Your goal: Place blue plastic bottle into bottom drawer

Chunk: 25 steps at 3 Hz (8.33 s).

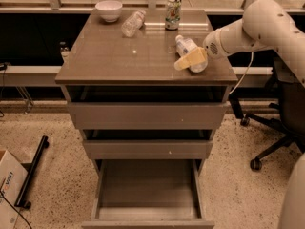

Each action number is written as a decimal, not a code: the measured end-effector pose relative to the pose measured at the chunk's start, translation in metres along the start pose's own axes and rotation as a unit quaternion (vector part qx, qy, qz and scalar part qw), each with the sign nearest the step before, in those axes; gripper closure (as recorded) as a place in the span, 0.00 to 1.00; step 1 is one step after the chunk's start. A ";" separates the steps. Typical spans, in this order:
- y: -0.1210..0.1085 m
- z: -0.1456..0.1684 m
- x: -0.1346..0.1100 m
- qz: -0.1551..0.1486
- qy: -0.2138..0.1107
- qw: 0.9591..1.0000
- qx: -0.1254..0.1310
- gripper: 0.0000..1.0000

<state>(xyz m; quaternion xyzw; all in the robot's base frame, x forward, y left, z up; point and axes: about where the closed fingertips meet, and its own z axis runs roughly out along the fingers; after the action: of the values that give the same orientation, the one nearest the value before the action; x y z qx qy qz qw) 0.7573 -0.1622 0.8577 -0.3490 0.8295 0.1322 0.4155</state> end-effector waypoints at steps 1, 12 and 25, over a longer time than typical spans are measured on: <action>-0.003 0.019 0.001 0.013 0.007 1.000 -0.015 0.18; 0.294 0.051 0.001 -0.072 -0.060 0.973 -0.210 1.00; 0.388 0.314 0.417 0.160 0.120 0.932 -0.301 1.00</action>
Offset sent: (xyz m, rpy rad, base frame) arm 0.0178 0.0078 -0.0261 0.0373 0.0849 -0.0128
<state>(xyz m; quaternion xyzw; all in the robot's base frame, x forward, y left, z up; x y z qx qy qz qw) 0.5054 0.0821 0.3095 -0.3337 0.8394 0.3974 0.1618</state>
